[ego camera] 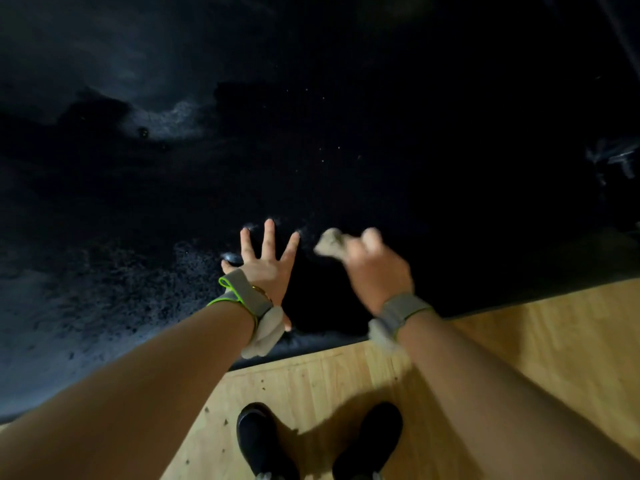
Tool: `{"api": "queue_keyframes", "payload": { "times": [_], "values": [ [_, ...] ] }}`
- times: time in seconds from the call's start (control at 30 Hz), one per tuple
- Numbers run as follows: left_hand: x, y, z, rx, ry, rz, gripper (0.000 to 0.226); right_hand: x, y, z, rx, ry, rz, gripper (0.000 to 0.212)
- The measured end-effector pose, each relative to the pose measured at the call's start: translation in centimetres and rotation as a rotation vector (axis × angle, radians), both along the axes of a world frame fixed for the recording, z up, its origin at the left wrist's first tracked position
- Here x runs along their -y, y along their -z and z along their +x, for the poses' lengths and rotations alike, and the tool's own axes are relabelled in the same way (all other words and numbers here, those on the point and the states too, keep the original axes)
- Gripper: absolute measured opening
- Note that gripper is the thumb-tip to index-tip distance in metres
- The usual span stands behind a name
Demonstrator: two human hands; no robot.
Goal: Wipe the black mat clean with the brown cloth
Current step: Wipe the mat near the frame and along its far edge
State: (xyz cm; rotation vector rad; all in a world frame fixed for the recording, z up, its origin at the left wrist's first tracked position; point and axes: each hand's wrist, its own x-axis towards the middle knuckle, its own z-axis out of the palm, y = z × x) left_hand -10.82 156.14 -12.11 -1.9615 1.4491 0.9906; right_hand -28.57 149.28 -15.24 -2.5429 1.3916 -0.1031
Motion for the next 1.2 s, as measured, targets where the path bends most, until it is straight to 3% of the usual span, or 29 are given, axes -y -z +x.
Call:
{"api": "queue_keyframes", "payload": {
  "times": [0.17, 0.27, 0.37, 0.47, 0.63, 0.73, 0.77, 0.87, 0.93, 1.0, 1.03, 1.13, 1.2],
  "values": [
    [0.1, 0.5, -0.4, 0.036, -0.038, -0.044, 0.138, 5.5, -0.5, -7.3, -0.189, 0.509, -0.036, 0.028],
    [0.2, 0.8, -0.3, 0.025, -0.053, -0.050, 0.138, 1.0, -0.1, -2.8, -0.251, 0.323, -0.090, 0.050],
    [0.1, 0.4, -0.2, 0.012, -0.037, -0.036, 0.147, -6.7, -0.2, 2.0, -0.137, 0.002, 0.142, 0.025],
    [-0.2, 0.1, -0.3, 0.039, -0.006, -0.048, 0.149, -8.2, -1.2, 1.2, -0.086, -0.162, 0.211, 0.029],
    [-0.3, 0.4, -0.7, 0.050, -0.002, -0.056, 0.153, -0.3, 0.0, -10.4, -0.184, 0.400, -0.048, 0.028],
    [0.0, 0.2, -0.9, 0.045, -0.013, -0.048, 0.154, 0.4, -0.8, -11.4, -0.123, 0.557, -0.055, 0.021],
    [0.0, 0.2, -0.8, 0.046, -0.009, -0.046, 0.153, -0.3, -0.7, -9.9, -0.139, 0.576, -0.052, 0.025],
    [-0.1, 0.3, -0.8, 0.058, 0.004, -0.045, 0.153, -5.0, -0.2, -3.5, -0.064, 0.326, 0.046, 0.042],
    [-0.1, 0.2, -0.6, 0.054, 0.005, -0.039, 0.152, -7.2, -0.3, -0.3, 0.063, 0.123, 0.118, 0.019],
    [0.0, 0.0, -0.5, 0.031, -0.002, -0.022, 0.151, -5.3, -0.3, 1.0, 0.085, -0.005, 0.195, 0.014],
    [0.1, -0.1, -0.4, 0.021, -0.006, -0.015, 0.151, -3.2, -0.4, 1.1, 0.062, 0.037, 0.216, 0.018],
    [0.4, -0.1, -0.6, 0.010, -0.027, 0.006, 0.150, 4.2, -0.8, 0.3, 0.004, 0.298, -0.088, 0.020],
    [0.4, 0.1, -0.6, 0.017, -0.048, -0.003, 0.146, 6.5, -1.5, 0.5, -0.103, 0.413, -0.019, 0.021]
  ]
}}
